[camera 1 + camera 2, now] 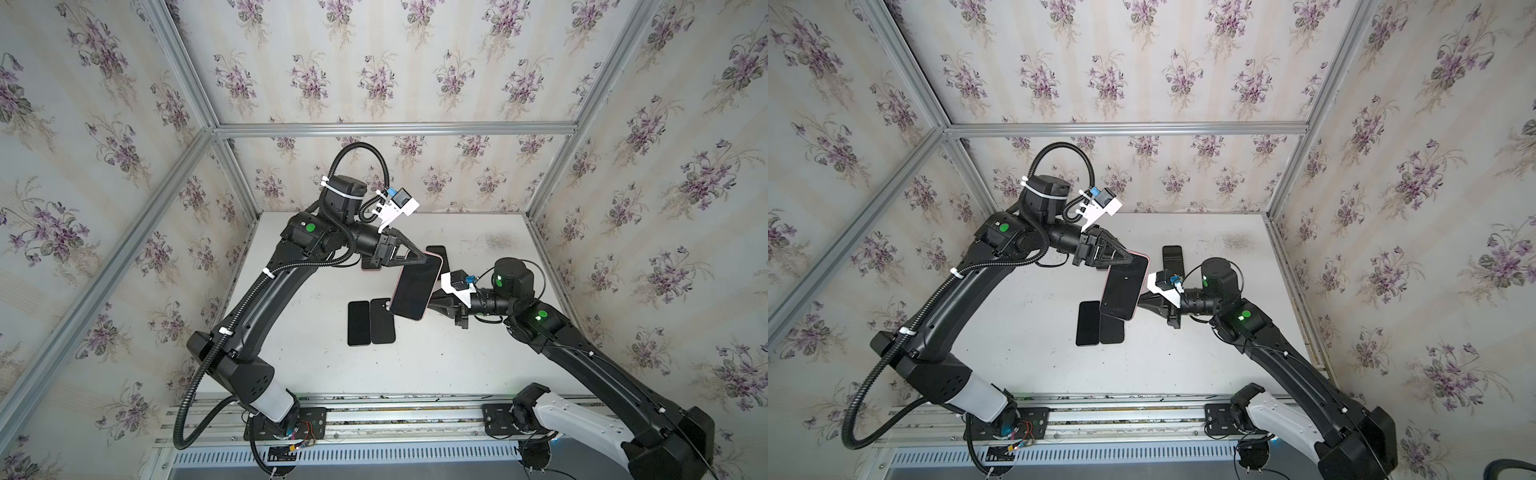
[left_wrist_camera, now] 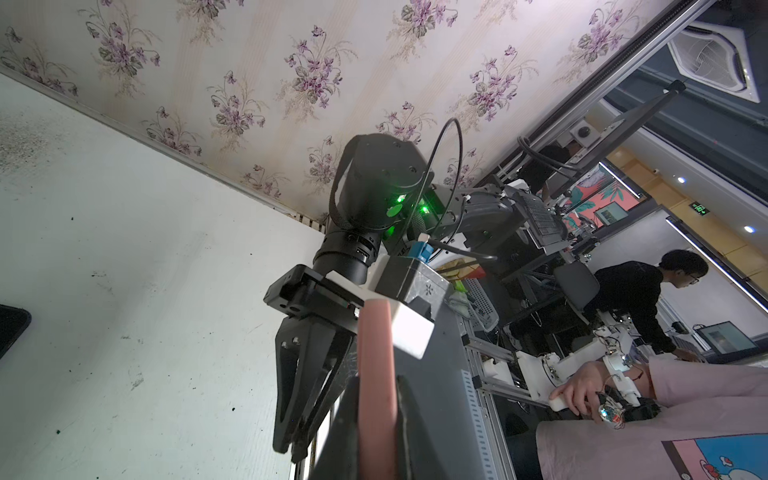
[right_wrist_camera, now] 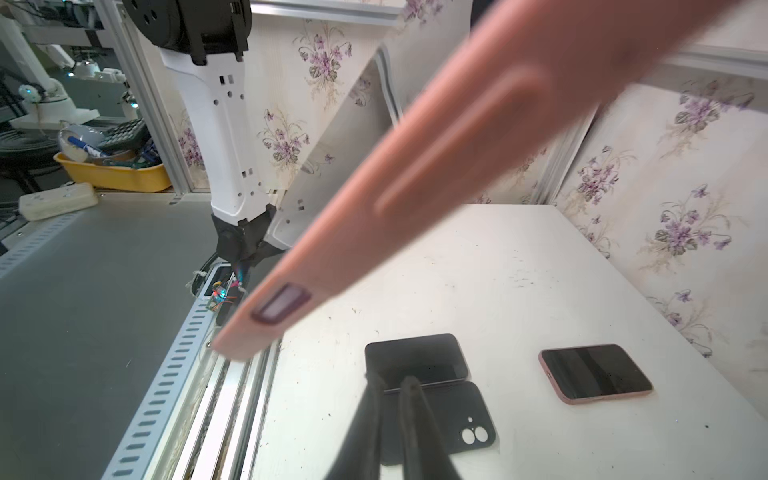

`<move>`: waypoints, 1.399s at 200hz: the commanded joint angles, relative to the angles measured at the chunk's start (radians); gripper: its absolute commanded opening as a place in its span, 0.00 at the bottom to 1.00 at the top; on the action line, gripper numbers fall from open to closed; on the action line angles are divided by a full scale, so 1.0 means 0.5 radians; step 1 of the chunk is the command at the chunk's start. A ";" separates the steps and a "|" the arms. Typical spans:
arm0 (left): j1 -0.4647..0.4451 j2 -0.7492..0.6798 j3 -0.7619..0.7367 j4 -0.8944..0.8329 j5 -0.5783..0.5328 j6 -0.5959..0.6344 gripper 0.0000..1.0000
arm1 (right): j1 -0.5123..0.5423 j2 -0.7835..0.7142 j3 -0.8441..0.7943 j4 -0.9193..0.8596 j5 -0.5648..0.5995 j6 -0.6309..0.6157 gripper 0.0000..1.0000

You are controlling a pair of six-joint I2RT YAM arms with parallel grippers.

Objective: Take the phone out of the phone case

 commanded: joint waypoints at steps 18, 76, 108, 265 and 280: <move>0.016 -0.043 0.011 0.127 0.064 -0.040 0.00 | 0.003 -0.067 -0.030 -0.053 -0.113 0.200 0.41; 0.016 -0.041 -0.019 0.128 0.036 -0.009 0.00 | 0.133 0.004 0.048 0.011 -0.197 0.334 0.48; 0.016 -0.049 -0.030 0.126 0.040 -0.004 0.00 | 0.145 0.042 0.070 0.103 -0.189 0.381 0.47; 0.016 -0.083 -0.063 0.137 -0.078 0.020 0.00 | 0.147 0.097 0.123 0.160 -0.298 0.508 0.44; 0.016 -0.086 -0.065 0.139 -0.090 0.022 0.00 | 0.144 0.100 0.118 0.184 -0.310 0.530 0.44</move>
